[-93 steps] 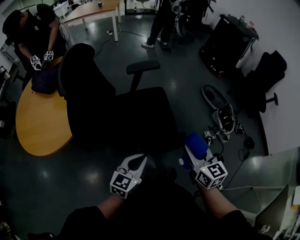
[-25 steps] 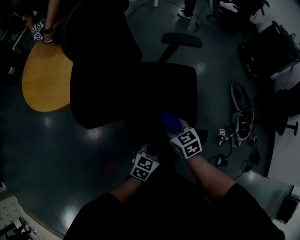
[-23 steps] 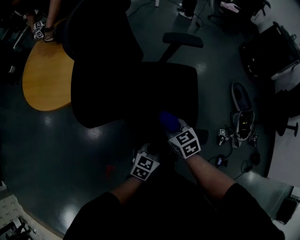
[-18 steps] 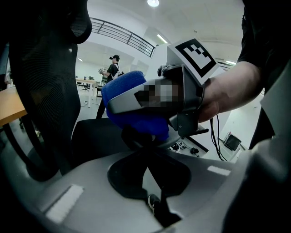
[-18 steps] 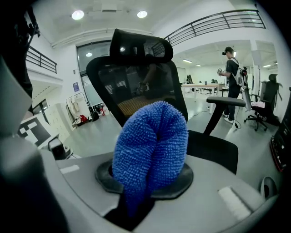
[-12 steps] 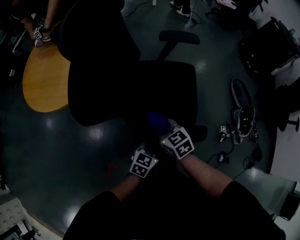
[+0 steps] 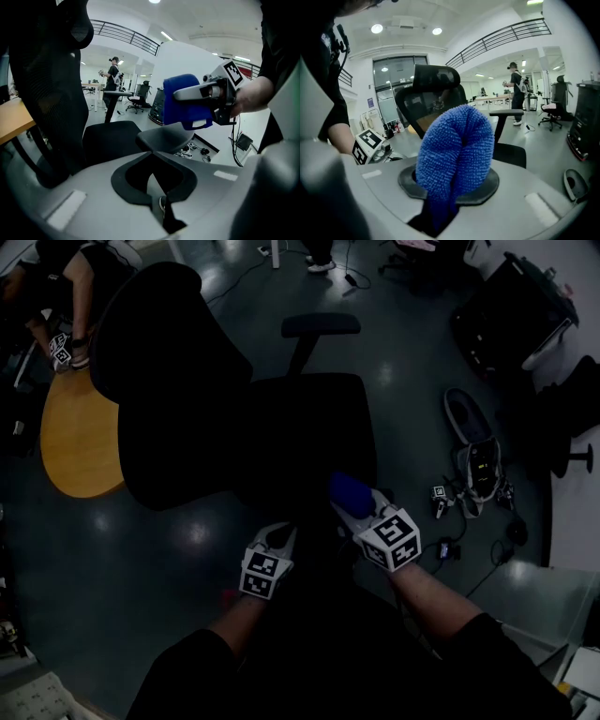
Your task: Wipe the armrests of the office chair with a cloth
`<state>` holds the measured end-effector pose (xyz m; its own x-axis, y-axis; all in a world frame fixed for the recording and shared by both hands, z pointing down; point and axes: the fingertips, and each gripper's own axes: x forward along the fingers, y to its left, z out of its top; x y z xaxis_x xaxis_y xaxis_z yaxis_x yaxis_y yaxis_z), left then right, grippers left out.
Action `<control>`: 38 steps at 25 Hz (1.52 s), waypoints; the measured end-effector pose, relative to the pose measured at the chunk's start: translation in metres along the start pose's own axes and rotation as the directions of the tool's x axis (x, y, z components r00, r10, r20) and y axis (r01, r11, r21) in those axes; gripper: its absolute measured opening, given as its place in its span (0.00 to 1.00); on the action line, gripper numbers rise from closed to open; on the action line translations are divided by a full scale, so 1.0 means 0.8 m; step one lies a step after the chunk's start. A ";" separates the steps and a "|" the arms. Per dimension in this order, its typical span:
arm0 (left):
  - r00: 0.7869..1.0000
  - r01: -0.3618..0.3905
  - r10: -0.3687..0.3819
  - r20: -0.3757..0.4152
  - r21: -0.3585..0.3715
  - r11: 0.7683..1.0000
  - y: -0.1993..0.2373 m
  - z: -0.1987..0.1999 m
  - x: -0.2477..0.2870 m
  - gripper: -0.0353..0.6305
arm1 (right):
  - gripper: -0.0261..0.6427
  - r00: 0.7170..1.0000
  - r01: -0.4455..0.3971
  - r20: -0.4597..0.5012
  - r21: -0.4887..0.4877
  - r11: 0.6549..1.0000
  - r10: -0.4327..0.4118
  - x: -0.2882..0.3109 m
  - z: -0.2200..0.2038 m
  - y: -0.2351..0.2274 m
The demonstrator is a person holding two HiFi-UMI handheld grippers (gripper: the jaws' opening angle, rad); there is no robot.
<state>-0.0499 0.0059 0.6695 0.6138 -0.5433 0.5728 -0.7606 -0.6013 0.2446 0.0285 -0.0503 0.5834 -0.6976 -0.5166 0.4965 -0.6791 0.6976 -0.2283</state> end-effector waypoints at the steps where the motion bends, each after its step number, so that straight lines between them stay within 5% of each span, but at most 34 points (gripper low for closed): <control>1: 1.000 -0.002 0.002 -0.002 0.004 1.000 0.001 0.000 0.000 0.08 | 0.20 0.999 0.032 0.006 0.011 0.999 -0.032 -0.016 -0.004 -0.014; 9: 1.000 0.003 -0.003 0.011 0.022 1.000 0.005 0.009 0.012 0.08 | 0.20 0.962 0.272 -0.012 0.071 0.960 -0.272 -0.118 -0.052 -0.110; 15: 1.000 0.011 -0.011 -0.001 0.041 0.999 0.000 0.009 0.020 0.08 | 0.20 0.943 0.327 -0.101 0.079 0.942 -0.318 -0.128 -0.109 -0.131; 27: 1.000 0.009 -0.010 0.013 0.022 1.000 -0.009 0.008 0.022 0.08 | 0.20 0.983 0.134 -0.136 0.081 0.988 -0.123 -0.055 -0.124 -0.034; 38: 0.998 0.052 -0.053 0.035 0.022 0.998 -0.018 0.012 0.029 0.08 | 0.20 0.990 -0.039 -0.132 0.043 0.998 0.044 0.026 -0.087 0.040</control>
<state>-0.0225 -0.0033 0.6717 0.6604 -0.5308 0.5311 -0.7226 -0.6417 0.2571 0.0084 -0.0041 0.6450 -0.6905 -0.4154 0.5922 -0.6608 0.6952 -0.2829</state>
